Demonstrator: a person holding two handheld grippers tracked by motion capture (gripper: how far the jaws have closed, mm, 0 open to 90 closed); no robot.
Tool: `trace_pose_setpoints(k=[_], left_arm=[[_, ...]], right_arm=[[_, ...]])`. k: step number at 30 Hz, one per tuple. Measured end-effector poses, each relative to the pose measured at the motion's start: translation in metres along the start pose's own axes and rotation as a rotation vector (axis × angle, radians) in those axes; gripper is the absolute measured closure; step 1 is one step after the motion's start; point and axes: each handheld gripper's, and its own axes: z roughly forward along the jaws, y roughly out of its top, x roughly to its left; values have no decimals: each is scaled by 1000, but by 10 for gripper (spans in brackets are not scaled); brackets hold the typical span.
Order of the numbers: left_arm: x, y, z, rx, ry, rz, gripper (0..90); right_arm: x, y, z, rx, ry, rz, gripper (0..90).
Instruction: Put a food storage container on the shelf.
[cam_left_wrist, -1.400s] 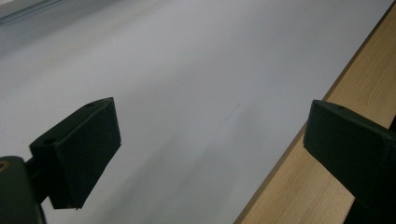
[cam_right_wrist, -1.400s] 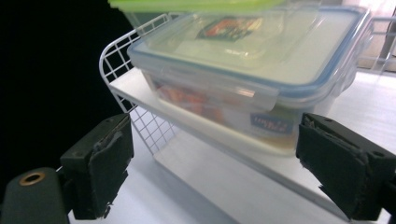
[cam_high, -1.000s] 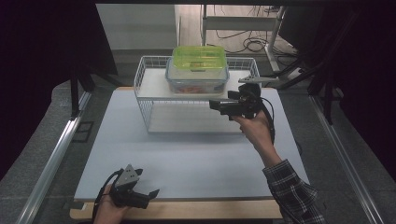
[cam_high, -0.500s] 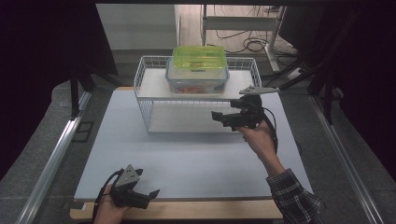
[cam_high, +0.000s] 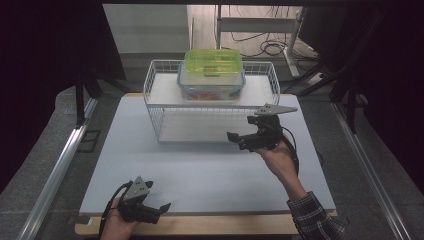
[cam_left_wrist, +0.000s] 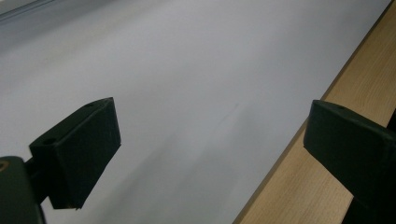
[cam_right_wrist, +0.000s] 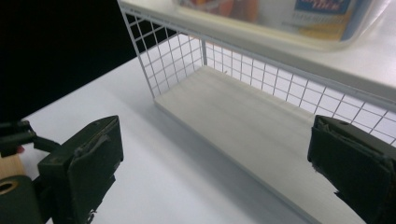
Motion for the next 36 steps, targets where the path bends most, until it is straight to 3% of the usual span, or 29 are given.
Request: trace_pose_setpoints(k=[16,24,36], left_arm=[[0,0,0,-1,-2,0,38],[0,0,1,1,-6,2,38],[-1,0,1,3,-11,9,40]], right_arm=[[16,-30,7,27,1,-69,34],[14,-45,5,6,-4,-54,35],[18,-62,-2,43,-26,-71,22]])
